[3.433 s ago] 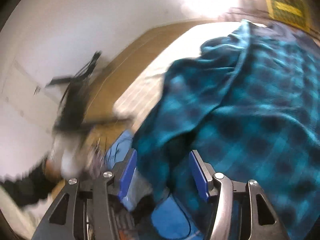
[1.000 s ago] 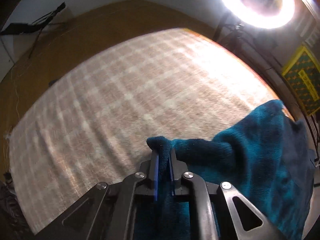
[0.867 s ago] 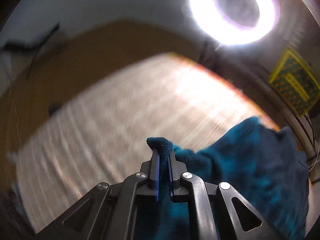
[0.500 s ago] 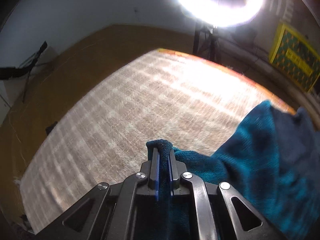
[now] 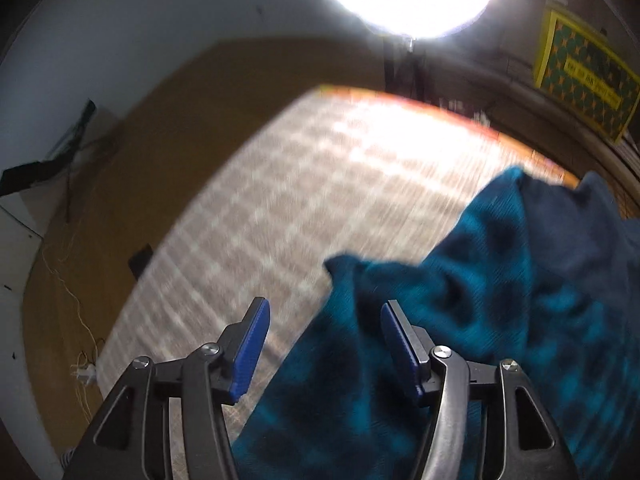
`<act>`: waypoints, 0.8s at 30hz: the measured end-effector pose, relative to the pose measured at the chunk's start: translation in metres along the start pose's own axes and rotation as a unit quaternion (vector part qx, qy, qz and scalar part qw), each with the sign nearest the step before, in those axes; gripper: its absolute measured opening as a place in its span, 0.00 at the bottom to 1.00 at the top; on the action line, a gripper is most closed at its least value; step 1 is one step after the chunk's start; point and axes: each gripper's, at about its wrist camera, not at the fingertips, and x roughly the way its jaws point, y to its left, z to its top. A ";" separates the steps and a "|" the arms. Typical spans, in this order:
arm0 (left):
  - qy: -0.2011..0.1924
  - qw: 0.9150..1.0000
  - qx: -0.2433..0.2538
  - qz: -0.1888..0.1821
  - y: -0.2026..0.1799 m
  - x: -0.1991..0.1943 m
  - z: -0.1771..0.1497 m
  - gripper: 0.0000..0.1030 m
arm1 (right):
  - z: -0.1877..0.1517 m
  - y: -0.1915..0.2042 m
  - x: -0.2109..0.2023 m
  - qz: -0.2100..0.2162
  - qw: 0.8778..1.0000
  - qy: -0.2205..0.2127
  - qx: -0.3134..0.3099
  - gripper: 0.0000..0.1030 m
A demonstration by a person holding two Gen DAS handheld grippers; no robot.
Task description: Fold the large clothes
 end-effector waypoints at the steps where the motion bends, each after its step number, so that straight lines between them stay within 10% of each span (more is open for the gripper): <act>1: 0.000 1.000 0.002 -0.001 -0.001 0.000 0.000 0.07 | -0.001 0.006 0.007 -0.008 1.000 0.008 -0.004 0.59; 14: -0.030 0.998 0.045 -0.046 -0.029 -0.016 0.000 0.04 | -0.001 0.028 0.073 -0.096 0.993 0.073 0.005 0.64; 24: -0.034 0.995 0.061 -0.067 -0.046 -0.018 0.007 0.04 | 0.002 0.026 0.070 -0.118 0.990 0.074 0.006 0.35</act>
